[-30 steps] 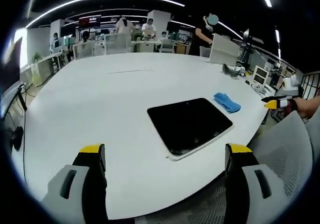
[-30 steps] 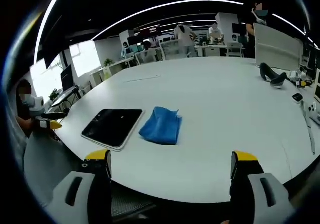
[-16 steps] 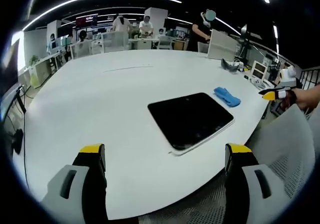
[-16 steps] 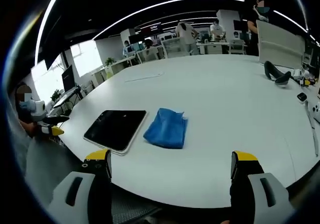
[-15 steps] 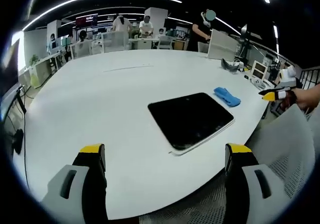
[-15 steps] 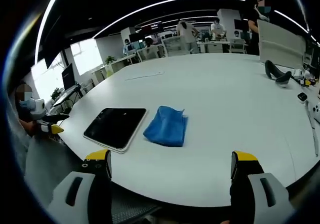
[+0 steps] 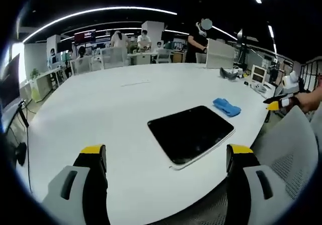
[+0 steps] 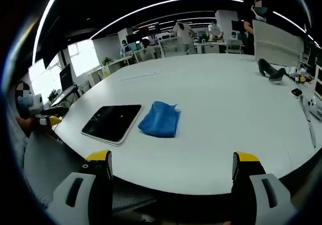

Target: Wipe the mirror surface with the cleaning cloth until all visible marks leave the cleaned area.

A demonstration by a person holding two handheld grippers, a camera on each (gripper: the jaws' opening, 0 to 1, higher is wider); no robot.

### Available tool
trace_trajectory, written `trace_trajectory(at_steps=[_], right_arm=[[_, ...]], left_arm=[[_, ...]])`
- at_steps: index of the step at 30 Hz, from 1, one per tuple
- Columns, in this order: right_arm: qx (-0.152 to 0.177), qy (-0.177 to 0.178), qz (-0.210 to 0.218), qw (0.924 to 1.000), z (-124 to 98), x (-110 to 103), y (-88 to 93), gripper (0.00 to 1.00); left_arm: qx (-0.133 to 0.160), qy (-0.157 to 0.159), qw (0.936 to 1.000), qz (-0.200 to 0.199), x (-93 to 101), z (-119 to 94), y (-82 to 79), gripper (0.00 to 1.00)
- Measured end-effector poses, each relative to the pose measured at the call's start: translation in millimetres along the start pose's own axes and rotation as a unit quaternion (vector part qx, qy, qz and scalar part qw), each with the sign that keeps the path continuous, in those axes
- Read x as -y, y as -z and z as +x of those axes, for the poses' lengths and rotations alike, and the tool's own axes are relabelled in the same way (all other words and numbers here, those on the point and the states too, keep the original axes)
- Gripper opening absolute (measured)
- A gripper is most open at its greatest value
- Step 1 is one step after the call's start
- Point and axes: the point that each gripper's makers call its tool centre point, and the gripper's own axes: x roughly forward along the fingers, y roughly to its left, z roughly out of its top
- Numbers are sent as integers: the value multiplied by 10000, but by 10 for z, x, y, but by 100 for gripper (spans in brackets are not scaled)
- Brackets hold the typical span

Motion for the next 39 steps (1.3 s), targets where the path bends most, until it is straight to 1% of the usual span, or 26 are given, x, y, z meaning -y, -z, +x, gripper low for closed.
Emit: trace_trajectory(at_steps=[1,4,5,7,8,11,14,16,19,21,25,33,37,39], right_arm=[[37,11,26,10000,-3,-4,-16,98],[105,19,20,9999,8,-24,-58,98],[126,16,21,9999,16,-32,-65,98],[125,3,38,9999,55,-81,-61,98],[119,-6,66,9999,68,-105,-56,98],[174,-36,97,9998,58,-185,-83,98],[185,-36,49,9998,54,-221,-105,98],[195,-18,20,9998,56,-208,-117,98],[185,11,60,9998,68,-178,-126,98],[142,2,58,9999,74,-194,-131,98],[172,-50,-52,9998,74,-223,-175,98],[110,-75,-24,9999,82,-200,-112,98],[109,-71,-58,9999,71,-207,-138,98],[118,-65,-41,9999,82,-201,-149,98]], left_arm=[[39,42,10000,3,5,-4,-11,99],[35,70,10000,-28,27,-8,-12,99],[-13,145,9999,7,57,5,6,99],[-118,187,9997,80,82,9,39,99],[-119,201,9997,80,87,6,38,99],[-64,131,9997,204,45,3,36,99],[-99,117,9998,92,20,11,49,99],[-77,142,9998,140,35,10,42,99],[-107,142,9998,60,39,11,48,99],[-88,125,9998,82,35,11,41,99],[-49,65,10000,53,10,11,31,98],[-86,47,9999,76,-8,14,49,98],[-90,73,9999,79,2,16,49,98],[-18,97,9999,115,20,19,21,98]])
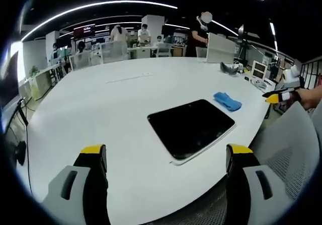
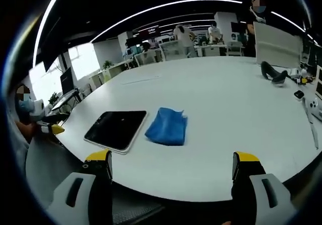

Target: Wipe the mirror surface with the cleaning cloth until all visible marks leave the cleaned area.

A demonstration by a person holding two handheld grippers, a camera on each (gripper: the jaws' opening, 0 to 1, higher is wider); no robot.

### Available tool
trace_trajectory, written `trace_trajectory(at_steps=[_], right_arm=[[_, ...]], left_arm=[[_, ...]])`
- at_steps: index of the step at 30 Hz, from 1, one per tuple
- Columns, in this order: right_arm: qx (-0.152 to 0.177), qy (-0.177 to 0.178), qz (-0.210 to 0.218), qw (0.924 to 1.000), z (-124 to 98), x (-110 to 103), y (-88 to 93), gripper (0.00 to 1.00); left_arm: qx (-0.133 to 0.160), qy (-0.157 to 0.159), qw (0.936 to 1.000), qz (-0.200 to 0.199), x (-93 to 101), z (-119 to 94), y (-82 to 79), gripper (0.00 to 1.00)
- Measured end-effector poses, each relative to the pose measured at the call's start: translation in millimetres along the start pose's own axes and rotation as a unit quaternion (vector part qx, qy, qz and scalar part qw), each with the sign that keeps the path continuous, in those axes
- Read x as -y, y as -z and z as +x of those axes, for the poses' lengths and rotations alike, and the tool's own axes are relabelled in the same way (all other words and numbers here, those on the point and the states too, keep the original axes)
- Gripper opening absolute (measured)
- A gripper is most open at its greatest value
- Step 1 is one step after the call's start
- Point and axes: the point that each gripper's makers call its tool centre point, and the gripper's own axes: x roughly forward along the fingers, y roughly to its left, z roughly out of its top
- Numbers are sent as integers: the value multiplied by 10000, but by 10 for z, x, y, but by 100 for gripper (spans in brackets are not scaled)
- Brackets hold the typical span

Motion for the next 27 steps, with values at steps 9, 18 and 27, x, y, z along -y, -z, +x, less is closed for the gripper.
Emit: trace_trajectory(at_steps=[9,18,27], right_arm=[[97,24,-58,9999,20,-93,-236,98],[91,99,-333,9994,243,-227,-628,96],[-182,105,-388,9990,915,-206,-590,81]], left_arm=[[-24,29,10000,-48,5,7,12,98],[-18,-20,10000,-95,-39,-5,28,96],[151,34,9992,-372,-37,-16,-32,99]])
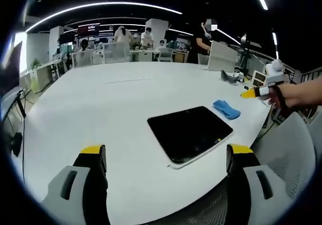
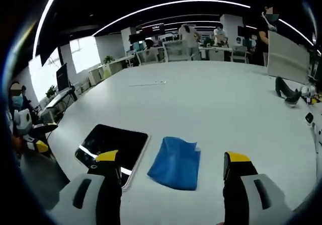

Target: Wipe the mirror surface with the cleaning cloth until all visible marks leave the cleaned area.

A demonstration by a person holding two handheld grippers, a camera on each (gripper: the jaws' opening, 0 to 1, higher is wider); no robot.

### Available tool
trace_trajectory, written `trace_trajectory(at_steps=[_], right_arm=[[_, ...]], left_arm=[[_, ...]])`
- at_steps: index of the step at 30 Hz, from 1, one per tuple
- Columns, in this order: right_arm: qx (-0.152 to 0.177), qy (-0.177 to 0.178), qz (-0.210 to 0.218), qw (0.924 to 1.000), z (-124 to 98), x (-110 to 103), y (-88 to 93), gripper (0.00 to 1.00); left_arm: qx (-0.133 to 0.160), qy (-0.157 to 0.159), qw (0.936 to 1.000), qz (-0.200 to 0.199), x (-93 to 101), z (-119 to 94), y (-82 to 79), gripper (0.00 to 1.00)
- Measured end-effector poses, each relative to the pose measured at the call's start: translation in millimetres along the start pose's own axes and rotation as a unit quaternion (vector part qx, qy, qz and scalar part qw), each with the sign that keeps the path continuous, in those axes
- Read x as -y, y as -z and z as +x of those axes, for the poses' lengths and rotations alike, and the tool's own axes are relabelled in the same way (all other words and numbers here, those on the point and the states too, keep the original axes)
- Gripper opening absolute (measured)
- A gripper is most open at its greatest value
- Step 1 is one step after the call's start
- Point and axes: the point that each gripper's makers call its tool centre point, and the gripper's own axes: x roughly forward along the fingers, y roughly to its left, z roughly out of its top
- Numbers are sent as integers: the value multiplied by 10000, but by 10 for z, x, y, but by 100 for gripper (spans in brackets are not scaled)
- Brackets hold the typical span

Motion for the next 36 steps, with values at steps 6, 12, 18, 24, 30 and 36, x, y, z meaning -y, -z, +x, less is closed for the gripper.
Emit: trace_trajectory(at_steps=[6,12,18,24,30,36], right_arm=[[-349,127,-142,9992,330,68,207,59],[-508,227,-268,9981,461,58,307,41],[-692,378,-372,9962,527,96,389,23],[-722,537,-218,9957,581,93,466,7],[-689,617,-89,9957,580,130,467,1],[-828,666,56,9943,585,133,462,0]], left_arm=[[-61,30,10000,47,20,16,25,99],[-81,7,9999,67,12,21,33,98],[-105,-7,9999,79,4,27,46,97],[-129,-26,9998,133,5,31,58,95],[-150,-16,9997,187,8,37,67,94],[-180,5,9997,171,18,35,81,95]])
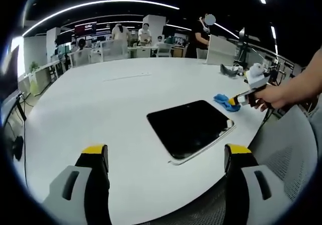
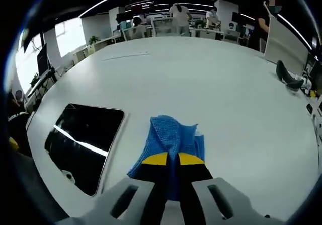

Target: Wipe the mirror surface with the cleaning cloth until all visible marks leave the cleaned area.

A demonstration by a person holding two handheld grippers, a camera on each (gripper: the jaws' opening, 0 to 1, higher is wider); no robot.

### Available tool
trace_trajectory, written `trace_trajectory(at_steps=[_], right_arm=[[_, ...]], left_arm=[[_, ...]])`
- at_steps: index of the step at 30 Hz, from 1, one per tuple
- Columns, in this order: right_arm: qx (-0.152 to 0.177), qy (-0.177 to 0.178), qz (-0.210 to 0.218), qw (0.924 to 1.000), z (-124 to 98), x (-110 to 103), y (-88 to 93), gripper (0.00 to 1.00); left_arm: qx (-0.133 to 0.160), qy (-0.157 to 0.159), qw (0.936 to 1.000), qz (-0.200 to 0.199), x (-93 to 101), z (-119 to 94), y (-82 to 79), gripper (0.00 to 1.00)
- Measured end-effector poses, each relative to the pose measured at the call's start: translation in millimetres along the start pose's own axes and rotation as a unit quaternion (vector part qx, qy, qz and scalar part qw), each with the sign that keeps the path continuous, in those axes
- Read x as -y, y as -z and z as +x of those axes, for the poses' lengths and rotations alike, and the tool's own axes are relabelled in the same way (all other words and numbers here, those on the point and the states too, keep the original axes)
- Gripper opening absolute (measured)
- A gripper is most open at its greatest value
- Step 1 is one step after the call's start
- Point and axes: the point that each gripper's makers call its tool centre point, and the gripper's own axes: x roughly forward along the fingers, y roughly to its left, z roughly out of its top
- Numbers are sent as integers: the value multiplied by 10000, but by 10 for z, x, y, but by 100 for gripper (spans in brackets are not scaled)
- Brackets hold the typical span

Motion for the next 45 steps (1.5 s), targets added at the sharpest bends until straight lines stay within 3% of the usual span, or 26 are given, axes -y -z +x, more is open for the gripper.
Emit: trace_trajectory(at_steps=[6,10,12,16,20,25,33,39,45], right_arm=[[-90,86,365,9993,-51,-17,-52,0],[-84,-136,479,9987,-102,-91,-106,0],[-87,-296,884,9956,-175,-165,-153,0],[83,-404,1110,9930,-287,-211,-349,0],[246,-500,1143,9919,-340,-326,-534,0],[250,-629,1057,9921,-222,-546,-640,0],[7,-681,786,9946,55,-887,-546,0],[-51,-334,775,9964,189,-889,-493,0],[-233,-498,752,9957,242,-1037,-392,0]], left_arm=[[-97,133,9998,119,41,15,54,94],[-67,193,9997,99,64,11,40,95],[-90,232,9996,116,82,7,50,95],[-135,253,9995,104,89,2,68,95],[-97,282,9995,104,101,0,54,95],[-88,270,9995,97,91,1,50,95],[-112,243,9996,69,72,5,59,94],[-125,247,9996,91,72,10,65,94],[-133,289,9994,98,91,17,70,94]])
